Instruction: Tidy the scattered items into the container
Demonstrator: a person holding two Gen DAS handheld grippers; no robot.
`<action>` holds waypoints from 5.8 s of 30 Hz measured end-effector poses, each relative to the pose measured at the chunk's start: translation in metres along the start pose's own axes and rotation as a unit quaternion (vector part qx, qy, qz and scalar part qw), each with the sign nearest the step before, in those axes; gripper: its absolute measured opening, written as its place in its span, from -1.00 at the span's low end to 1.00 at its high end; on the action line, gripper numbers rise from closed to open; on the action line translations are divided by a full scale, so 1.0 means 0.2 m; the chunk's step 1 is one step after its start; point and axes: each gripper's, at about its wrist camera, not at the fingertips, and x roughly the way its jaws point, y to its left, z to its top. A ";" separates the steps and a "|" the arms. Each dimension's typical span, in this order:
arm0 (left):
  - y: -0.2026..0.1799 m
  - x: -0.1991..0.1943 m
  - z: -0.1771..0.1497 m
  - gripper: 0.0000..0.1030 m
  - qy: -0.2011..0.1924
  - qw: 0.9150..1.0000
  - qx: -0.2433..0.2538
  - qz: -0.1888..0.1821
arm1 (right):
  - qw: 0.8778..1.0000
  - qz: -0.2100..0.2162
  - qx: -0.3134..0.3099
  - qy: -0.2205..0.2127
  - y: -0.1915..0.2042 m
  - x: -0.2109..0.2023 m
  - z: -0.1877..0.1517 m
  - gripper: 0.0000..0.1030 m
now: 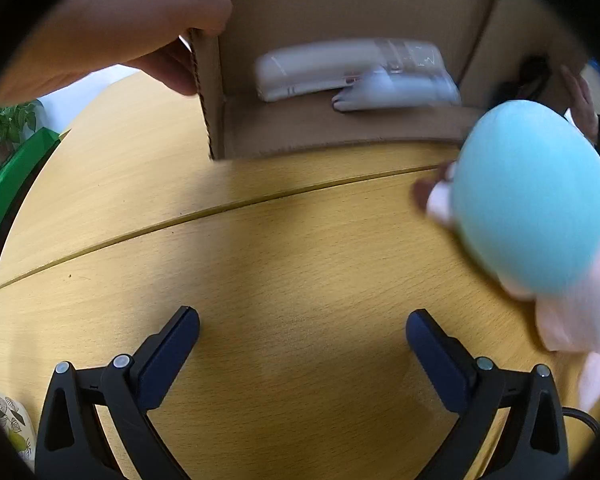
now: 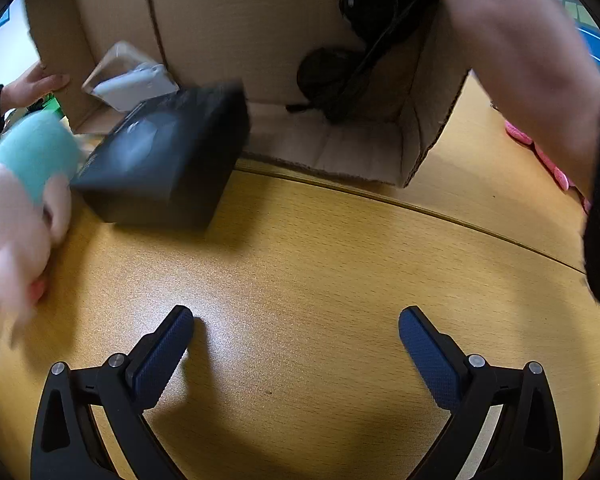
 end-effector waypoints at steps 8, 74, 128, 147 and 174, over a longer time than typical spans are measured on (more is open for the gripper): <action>-0.01 0.01 -0.02 1.00 0.000 1.000 0.000 0.000 | 1.000 0.000 0.000 0.000 0.03 0.00 -0.01 1.00; -0.02 0.02 -0.07 1.00 0.001 1.000 0.003 -0.003 | 1.000 0.000 0.002 0.001 0.04 -0.04 -0.01 1.00; -0.75 -0.53 -0.27 0.65 -0.019 0.993 -0.071 -0.092 | 0.964 0.210 0.163 0.005 0.74 -0.46 0.25 0.99; -0.76 -0.66 -0.33 0.33 -0.065 0.989 -0.097 -0.094 | 0.976 0.179 0.119 -0.040 0.97 -0.47 0.18 0.41; -0.39 -1.10 1.33 0.33 -0.170 0.984 -0.030 -0.033 | 0.963 0.199 0.075 -0.166 0.74 -1.04 1.77 0.41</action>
